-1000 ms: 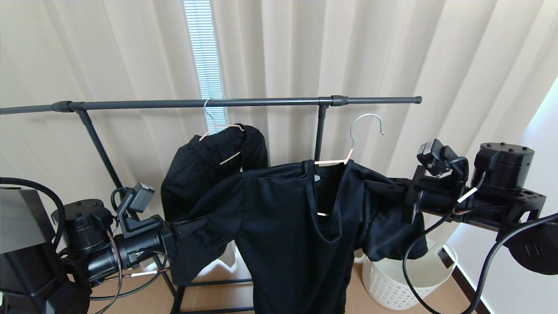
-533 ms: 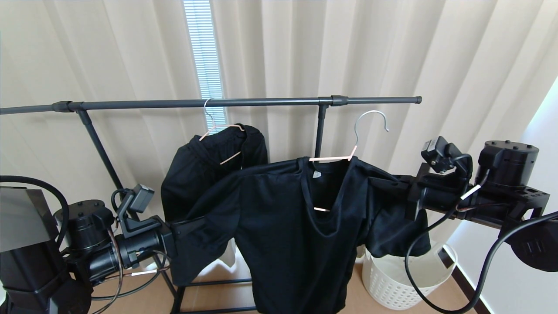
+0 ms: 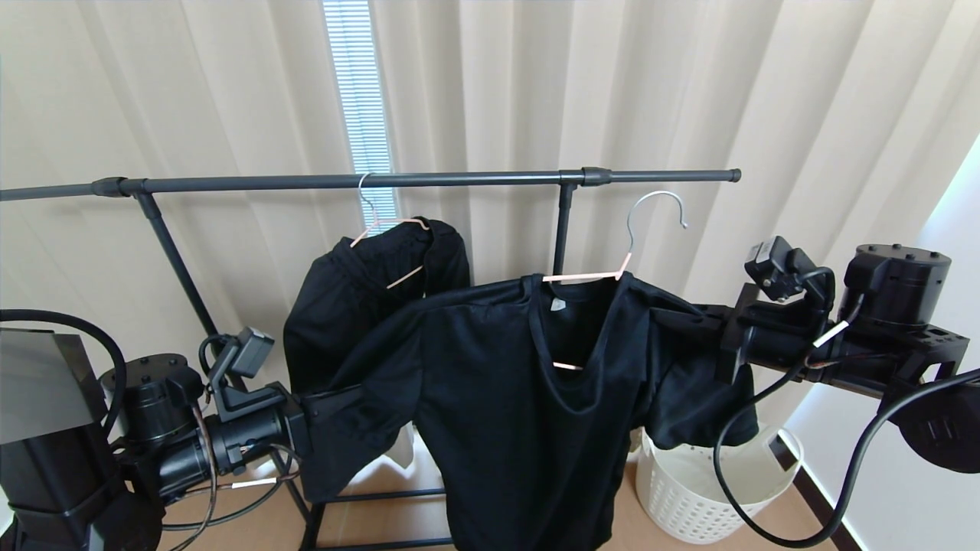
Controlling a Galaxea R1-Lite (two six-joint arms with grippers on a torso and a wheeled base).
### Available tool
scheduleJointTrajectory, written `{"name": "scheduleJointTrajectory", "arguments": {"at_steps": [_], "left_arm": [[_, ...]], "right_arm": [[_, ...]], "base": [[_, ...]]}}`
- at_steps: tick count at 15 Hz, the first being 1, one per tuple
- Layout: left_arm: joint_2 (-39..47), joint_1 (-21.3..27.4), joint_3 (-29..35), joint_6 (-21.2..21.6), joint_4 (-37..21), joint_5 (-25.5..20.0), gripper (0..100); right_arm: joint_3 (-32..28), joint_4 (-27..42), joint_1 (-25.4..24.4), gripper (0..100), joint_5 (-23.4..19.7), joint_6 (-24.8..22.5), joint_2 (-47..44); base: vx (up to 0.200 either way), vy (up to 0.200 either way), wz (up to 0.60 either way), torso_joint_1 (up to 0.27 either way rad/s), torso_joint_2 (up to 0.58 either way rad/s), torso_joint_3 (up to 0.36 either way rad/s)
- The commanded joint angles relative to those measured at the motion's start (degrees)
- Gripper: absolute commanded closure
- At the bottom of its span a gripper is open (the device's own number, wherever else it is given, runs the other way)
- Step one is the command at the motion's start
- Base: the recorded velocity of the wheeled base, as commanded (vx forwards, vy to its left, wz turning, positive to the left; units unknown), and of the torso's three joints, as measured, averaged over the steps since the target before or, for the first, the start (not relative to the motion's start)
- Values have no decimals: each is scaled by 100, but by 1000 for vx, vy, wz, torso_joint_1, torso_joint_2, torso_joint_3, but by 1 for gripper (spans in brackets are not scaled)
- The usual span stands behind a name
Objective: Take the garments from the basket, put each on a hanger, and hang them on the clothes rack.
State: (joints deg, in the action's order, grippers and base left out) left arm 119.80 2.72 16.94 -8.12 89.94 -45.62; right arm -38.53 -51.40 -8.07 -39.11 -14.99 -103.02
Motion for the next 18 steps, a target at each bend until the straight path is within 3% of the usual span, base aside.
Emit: {"name": "scheduleJointTrajectory", "arguments": {"at_steps": [1, 6, 7, 13, 16, 17, 18], "left_arm": [[0, -8, -7, 3, 6, -61, 100], [0, -8, -42, 82, 6, -96, 100], [-9, -8, -51, 205, 6, -96, 0], [-229, -17, -156, 205, 6, -105, 0], [-545, 71, -165, -67, 6, -105, 0], [-1081, 247, -148, -797, 6, -79, 0], [-1275, 282, -139, -990, 6, -70, 0]], "right_arm": [[-5, -2, -2, 100, 0, -3, 1], [-5, -2, -2, 100, 0, -3, -7], [-5, -2, -2, 100, 0, -3, -7], [-5, -2, -2, 100, 0, -3, -42], [4, -2, -10, 100, 0, -3, -69], [21, -2, -63, 100, 0, -12, -148], [30, -2, -116, 100, 0, -12, -166]], "base": [[0, 0, 0, 0, 0, 0], [0, 0, 0, 0, 0, 0], [0, 0, 0, 0, 0, 0], [0, 0, 0, 0, 0, 0], [0, 0, 0, 0, 0, 0], [0, 0, 0, 0, 0, 0], [0, 0, 0, 0, 0, 0]]}}
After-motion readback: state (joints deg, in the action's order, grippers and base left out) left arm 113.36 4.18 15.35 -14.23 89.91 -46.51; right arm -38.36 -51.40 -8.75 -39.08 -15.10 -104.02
